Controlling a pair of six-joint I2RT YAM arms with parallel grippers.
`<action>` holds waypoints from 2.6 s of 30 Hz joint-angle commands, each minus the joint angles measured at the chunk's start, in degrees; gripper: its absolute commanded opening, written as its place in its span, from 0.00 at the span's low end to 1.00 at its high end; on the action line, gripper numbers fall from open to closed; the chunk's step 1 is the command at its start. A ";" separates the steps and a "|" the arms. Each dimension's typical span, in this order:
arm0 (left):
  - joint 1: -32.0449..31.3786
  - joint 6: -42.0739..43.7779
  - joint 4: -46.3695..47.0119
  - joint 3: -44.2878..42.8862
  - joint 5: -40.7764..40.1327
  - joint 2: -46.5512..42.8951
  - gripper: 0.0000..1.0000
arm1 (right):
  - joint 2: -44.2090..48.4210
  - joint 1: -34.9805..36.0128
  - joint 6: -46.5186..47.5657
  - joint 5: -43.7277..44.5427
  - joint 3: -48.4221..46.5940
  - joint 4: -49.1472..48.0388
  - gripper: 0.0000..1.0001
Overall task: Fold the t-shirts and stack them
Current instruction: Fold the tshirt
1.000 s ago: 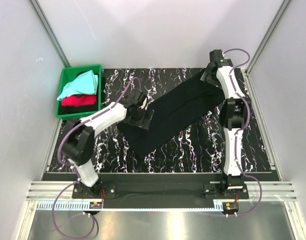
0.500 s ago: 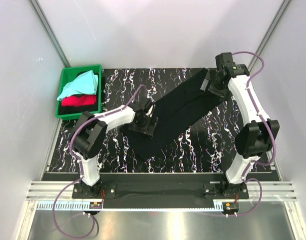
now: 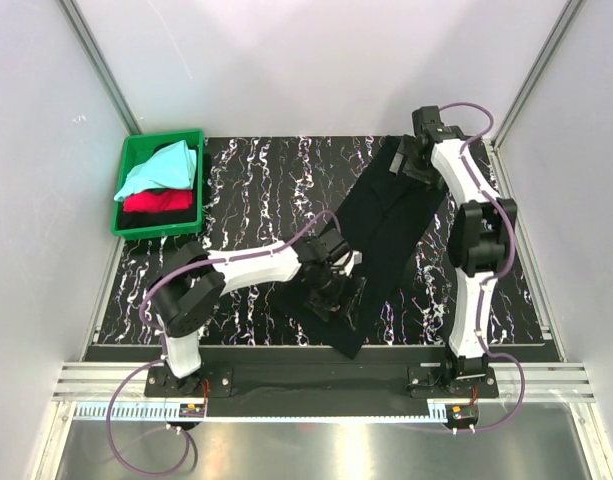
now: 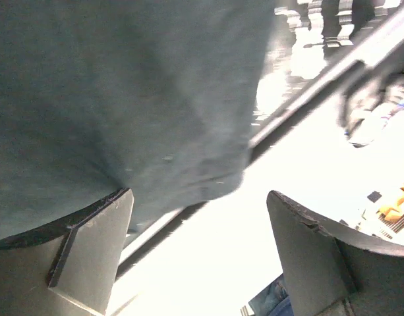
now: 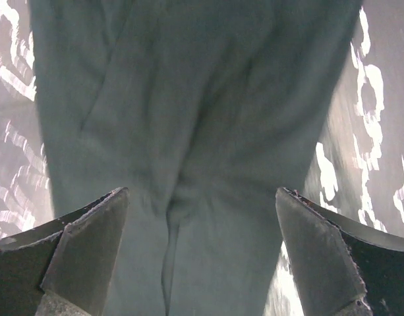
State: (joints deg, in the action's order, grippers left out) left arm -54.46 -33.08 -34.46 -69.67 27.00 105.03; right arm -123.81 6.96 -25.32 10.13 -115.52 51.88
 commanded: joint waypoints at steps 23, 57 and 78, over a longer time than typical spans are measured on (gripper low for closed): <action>33.18 -2.07 -5.62 -0.21 -9.34 -32.69 0.91 | -35.79 10.43 10.11 -1.43 -37.56 -0.11 1.00; 30.20 0.21 9.40 32.22 9.47 -30.16 0.73 | 23.88 15.89 -1.81 -32.35 20.36 0.97 0.95; 22.55 -7.96 17.32 44.88 5.17 -30.41 0.57 | 76.09 16.86 -27.33 -42.74 100.49 -22.08 0.58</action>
State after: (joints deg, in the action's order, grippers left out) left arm -31.51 -40.38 -19.59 -26.89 34.57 74.72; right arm -48.49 23.53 -50.74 -33.61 -15.38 33.61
